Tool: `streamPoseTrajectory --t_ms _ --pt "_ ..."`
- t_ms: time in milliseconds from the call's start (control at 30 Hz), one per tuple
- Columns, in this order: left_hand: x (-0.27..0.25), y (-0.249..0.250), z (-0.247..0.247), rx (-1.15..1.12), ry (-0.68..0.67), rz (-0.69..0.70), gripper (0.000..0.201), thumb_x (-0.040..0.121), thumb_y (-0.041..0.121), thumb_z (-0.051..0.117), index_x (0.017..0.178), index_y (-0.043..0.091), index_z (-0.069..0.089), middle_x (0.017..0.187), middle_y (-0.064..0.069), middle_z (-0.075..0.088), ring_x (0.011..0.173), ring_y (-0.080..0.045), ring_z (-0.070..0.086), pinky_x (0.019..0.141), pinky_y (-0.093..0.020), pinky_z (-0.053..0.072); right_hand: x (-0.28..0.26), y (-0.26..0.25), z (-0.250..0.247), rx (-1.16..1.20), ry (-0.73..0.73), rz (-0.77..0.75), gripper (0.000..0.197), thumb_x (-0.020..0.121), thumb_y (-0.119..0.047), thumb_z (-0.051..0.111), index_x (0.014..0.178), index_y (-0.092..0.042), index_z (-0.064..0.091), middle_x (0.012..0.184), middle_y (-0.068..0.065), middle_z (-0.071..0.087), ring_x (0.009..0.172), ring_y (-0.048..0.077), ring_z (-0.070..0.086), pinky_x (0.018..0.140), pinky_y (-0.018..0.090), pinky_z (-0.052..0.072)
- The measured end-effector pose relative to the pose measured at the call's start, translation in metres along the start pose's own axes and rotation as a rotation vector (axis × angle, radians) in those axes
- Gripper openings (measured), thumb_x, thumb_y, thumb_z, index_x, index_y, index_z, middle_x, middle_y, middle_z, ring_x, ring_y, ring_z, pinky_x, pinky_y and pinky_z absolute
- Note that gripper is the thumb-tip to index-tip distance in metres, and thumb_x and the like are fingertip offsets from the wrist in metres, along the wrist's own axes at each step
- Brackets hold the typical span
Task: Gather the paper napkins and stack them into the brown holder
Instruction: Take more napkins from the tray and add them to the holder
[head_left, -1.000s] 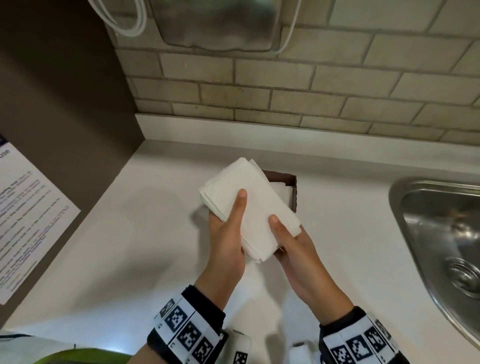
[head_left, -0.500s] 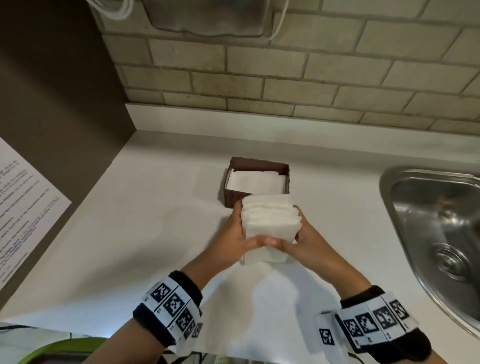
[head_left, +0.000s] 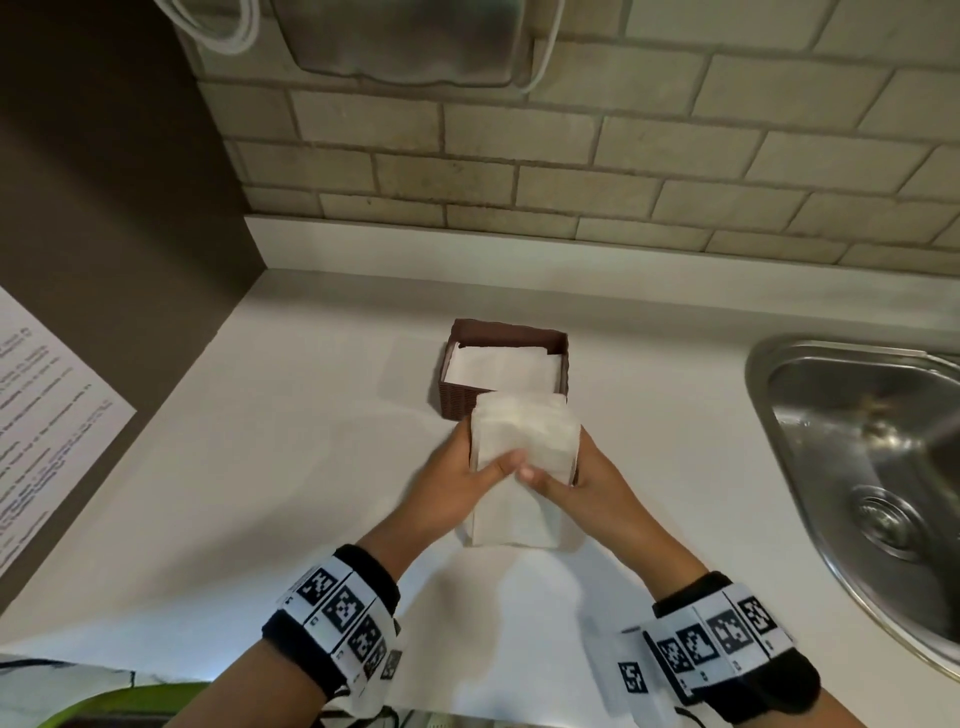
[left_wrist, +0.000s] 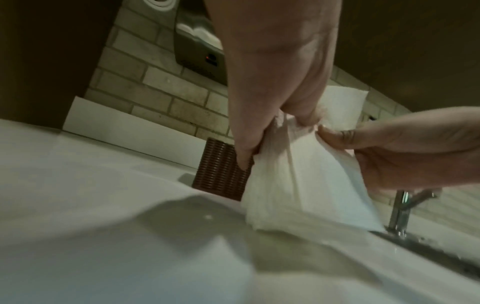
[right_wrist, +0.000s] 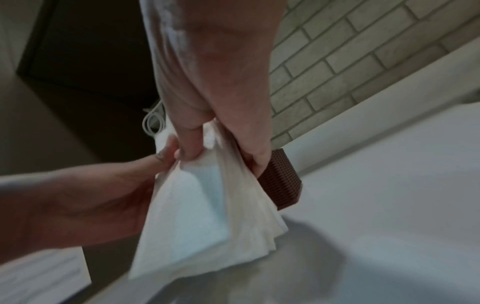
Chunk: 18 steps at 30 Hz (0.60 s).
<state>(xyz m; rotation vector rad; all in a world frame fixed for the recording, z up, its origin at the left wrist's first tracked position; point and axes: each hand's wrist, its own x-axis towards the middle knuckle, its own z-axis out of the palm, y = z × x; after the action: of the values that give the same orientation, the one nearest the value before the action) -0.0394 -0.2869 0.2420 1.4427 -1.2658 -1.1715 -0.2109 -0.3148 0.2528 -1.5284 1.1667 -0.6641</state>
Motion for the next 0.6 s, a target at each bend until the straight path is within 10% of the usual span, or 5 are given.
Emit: streamPoseTrajectory --t_ms 300,600 --pt "0.003 0.029 0.008 -0.387 0.200 -0.200 0.037 0.093 0.047 0.058 0.123 0.025 0.061 0.108 0.004 0.074 0.094 -0.013 0.072 0.072 -0.027 0.061 -0.009 -0.017 0.014 0.314 -0.053 0.150 0.062 0.084 -0.059 0.061 0.136 -0.029 0.045 0.128 -0.008 0.064 0.115 0.012 0.064 0.101 0.040 0.050" --pt "-0.004 -0.003 -0.001 -0.171 -0.014 -0.056 0.071 0.076 0.017 0.084 0.135 0.023 0.044 0.125 0.006 0.066 0.114 -0.005 0.064 0.090 -0.022 0.054 -0.006 0.005 0.007 0.104 -0.075 0.104 0.064 0.078 -0.028 0.079 0.133 -0.032 0.047 0.124 -0.010 0.066 0.116 0.011 0.062 0.098 0.032 0.052"
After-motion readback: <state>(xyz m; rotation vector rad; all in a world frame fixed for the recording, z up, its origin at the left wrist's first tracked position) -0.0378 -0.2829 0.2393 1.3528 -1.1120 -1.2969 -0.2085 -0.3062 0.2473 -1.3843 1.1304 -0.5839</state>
